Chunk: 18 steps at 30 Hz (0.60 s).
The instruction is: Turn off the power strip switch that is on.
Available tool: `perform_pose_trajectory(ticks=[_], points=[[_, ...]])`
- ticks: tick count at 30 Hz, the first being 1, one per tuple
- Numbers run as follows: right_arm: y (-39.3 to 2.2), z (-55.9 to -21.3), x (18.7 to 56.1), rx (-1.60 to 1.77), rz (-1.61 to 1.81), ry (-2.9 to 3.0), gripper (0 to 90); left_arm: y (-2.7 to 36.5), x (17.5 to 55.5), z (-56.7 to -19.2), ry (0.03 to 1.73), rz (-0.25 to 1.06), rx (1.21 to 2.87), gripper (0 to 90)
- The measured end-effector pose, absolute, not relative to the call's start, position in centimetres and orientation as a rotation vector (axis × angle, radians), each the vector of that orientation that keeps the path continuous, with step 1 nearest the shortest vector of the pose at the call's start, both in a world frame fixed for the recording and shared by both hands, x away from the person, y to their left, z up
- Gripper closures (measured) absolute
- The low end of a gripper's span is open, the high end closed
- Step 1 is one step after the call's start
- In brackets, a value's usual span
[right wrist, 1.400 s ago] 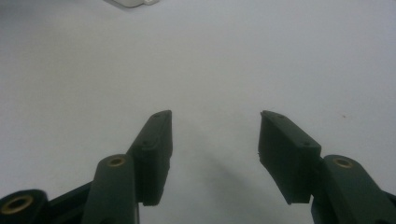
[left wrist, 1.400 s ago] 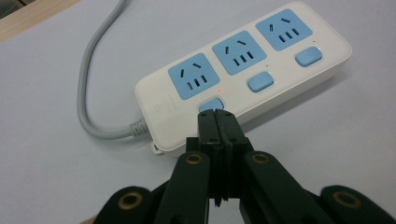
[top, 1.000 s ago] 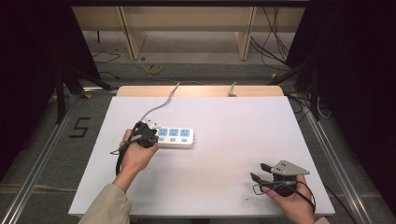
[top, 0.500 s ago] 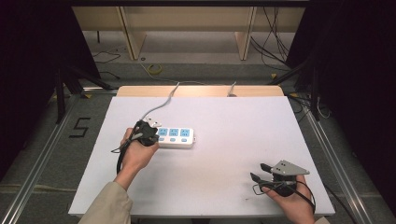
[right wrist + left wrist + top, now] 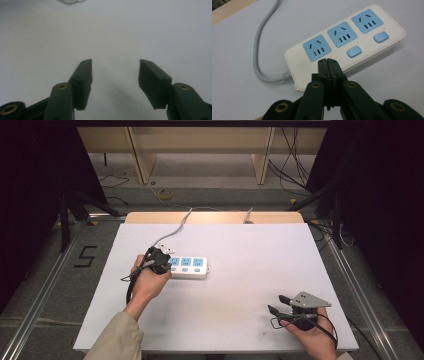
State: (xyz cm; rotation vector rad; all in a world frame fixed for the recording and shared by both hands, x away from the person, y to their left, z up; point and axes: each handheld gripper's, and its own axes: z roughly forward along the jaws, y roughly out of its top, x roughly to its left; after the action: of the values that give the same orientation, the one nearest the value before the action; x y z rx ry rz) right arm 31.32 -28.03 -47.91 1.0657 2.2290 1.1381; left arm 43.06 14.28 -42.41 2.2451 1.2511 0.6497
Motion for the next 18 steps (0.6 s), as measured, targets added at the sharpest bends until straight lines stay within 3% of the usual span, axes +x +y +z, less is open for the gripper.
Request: perform_pose_trajectory(ticks=[18], points=[[-28.01, -47.96, 31.36, 1.064, 1.14, 2.229, 45.7, 13.94, 43.7, -42.1, 1.247, 0.648, 2.265, 89.6]])
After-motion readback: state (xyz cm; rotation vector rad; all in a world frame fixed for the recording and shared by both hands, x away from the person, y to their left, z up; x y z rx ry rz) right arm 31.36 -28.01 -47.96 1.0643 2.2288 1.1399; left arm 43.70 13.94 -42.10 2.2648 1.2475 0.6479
